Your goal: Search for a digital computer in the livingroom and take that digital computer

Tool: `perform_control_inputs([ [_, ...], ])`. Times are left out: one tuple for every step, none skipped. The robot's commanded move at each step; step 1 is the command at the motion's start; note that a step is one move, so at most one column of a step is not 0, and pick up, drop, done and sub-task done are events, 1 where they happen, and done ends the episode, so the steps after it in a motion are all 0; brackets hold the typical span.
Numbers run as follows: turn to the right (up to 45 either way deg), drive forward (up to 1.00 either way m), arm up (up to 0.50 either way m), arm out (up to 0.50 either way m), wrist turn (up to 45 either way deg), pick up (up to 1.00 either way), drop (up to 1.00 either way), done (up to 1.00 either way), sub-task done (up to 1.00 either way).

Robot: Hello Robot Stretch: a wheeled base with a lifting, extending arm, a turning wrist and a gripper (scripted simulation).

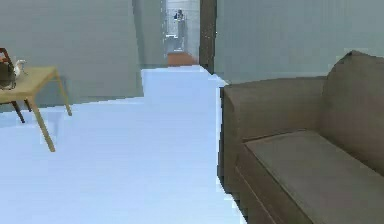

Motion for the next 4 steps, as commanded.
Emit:
perform_control_inputs([
  [0.0,1.00,0.00,0.00,0.0,0.00,0.00,0.00,0.00],
  [0.0,1.00,0.00,0.00,0.0,0.00,0.00,0.00,0.00],
  [0.0,1.00,0.00,0.00,0.0,0.00,0.00,0.00,0.00],
  [0.0,1.00,0.00,0.00,0.0,0.00,0.00,0.00,0.00],
])
